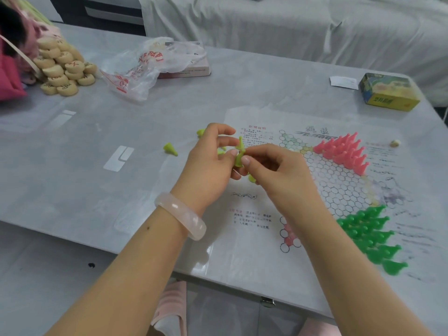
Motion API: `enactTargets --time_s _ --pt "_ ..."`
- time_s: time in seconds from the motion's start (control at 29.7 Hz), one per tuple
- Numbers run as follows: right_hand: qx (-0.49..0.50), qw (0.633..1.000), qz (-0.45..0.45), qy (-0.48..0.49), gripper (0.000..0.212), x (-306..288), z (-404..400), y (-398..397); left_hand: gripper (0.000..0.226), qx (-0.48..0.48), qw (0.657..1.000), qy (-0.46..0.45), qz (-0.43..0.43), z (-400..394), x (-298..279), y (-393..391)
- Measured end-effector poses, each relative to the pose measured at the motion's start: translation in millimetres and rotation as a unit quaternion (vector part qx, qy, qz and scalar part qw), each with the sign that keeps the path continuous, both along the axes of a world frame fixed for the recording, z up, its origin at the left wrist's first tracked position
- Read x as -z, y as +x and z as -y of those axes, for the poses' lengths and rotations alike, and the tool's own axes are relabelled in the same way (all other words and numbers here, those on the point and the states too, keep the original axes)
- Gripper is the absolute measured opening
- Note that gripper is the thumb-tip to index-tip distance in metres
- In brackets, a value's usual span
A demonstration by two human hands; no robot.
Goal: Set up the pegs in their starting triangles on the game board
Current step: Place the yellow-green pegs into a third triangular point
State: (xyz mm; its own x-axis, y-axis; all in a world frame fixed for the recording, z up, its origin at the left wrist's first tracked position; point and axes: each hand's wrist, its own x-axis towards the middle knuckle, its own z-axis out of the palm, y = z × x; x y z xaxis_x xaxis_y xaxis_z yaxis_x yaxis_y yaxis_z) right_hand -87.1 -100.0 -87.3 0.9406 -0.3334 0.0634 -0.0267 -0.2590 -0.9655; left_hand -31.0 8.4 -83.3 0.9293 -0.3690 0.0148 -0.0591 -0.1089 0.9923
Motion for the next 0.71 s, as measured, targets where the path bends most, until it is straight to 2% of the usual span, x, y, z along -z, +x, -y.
enactTargets --time_s 0.13,0.2,0.24,0.3,0.34,0.4,0.47,0.54,0.61,0.71 --pt "0.012 1.000 0.006 -0.021 0.006 0 1 -1 0.025 0.027 0.999 0.034 0.028 -6 -4 0" --pt "0.039 0.999 0.019 -0.015 0.005 -3 6 -3 0.020 -0.015 0.993 0.090 0.079 -20 -6 6" --pt "0.059 0.998 0.026 -0.009 0.006 -5 11 -3 0.015 -0.039 0.979 0.153 0.126 -31 -5 11" --pt "0.096 0.995 0.032 -0.009 0.007 -10 21 -6 0.016 -0.043 0.924 0.328 0.190 -54 -2 18" --pt "0.107 0.994 0.031 -0.013 0.007 -11 25 -7 0.026 -0.020 0.898 0.398 0.186 -62 1 18" --pt "0.117 0.992 0.019 -0.030 0.007 -10 30 -10 0.041 0.044 0.867 0.475 0.143 -66 8 12" --pt "0.117 0.991 -0.008 -0.066 0.009 -6 32 -12 0.041 0.079 0.843 0.509 0.158 -63 14 6" --pt "0.117 0.986 -0.035 -0.118 0.010 -1 34 -13 0.029 0.074 0.830 0.513 0.205 -59 17 4" --pt "0.115 0.977 -0.054 -0.171 0.008 4 37 -12 0.019 0.059 0.828 0.510 0.224 -59 18 5" --pt "0.115 0.967 -0.078 -0.214 0.009 12 38 -10 0.018 0.054 0.831 0.507 0.223 -58 20 6"
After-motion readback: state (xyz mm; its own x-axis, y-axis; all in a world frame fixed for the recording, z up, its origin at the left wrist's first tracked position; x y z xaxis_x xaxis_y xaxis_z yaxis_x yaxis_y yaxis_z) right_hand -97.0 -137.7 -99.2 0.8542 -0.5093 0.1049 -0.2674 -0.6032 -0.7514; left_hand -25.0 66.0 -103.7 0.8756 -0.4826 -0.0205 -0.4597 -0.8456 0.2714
